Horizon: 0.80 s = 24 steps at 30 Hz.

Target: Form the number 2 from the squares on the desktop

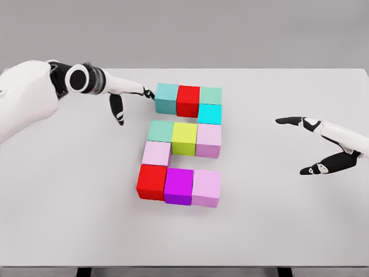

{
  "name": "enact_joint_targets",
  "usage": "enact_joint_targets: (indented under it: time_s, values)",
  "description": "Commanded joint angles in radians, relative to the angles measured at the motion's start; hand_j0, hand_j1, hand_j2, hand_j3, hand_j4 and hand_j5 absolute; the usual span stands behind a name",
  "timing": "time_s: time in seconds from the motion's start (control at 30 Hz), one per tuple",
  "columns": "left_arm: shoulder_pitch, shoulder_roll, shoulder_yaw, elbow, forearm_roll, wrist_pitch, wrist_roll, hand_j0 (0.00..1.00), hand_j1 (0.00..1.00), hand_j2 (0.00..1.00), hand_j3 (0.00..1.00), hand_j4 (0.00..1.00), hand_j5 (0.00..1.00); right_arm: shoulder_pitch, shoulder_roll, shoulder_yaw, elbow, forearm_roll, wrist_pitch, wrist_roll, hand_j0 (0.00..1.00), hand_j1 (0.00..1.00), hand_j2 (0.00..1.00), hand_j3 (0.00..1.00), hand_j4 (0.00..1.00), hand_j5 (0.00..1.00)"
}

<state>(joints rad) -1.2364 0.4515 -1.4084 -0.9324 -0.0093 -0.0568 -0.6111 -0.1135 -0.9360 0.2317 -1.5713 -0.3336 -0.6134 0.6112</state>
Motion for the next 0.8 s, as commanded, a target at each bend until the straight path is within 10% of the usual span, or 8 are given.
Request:
enact_joint_targets:
  time_s: [0.0, 0.2, 0.37, 0.5, 0.77]
  values:
    - [0.000, 0.027, 0.008, 0.000, 0.005, -0.008, 0.000, 1.00, 1.00, 1.00, 1.00, 1.00, 1.00, 0.002, -0.001, 0.000, -0.001, -0.008, 0.003, 0.000, 1.00, 1.00, 1.00, 1.00, 1.00, 1.00]
    - [0.026, 0.271, 0.253, -0.009, 0.014, -0.554, 0.000, 1.00, 1.00, 1.00, 1.00, 1.00, 1.00, 0.002, -0.001, 0.000, 0.002, -0.008, 0.003, 0.000, 1.00, 1.00, 1.00, 1.00, 1.00, 1.00]
    - [0.317, 0.426, 0.592, -0.160, 0.199, -0.554, 0.000, 1.00, 1.00, 1.00, 1.00, 1.00, 1.00, 0.002, -0.001, 0.001, -0.004, -0.010, 0.003, 0.000, 1.00, 1.00, 1.00, 1.00, 1.00, 1.00]
    - [0.457, 0.573, 0.614, -0.318, 0.422, -0.554, 0.000, 1.00, 1.00, 1.00, 1.00, 1.00, 1.00, 0.002, 0.000, 0.003, -0.001, -0.010, 0.003, 0.000, 1.00, 1.00, 1.00, 1.00, 1.00, 1.00]
    - [0.561, 0.576, 0.615, -0.375, 0.463, -0.554, 0.000, 1.00, 1.00, 1.00, 1.00, 1.00, 1.00, 0.006, 0.066, 0.009, -0.019, -0.007, 0.003, 0.000, 1.00, 1.00, 1.00, 1.00, 1.00, 1.00]
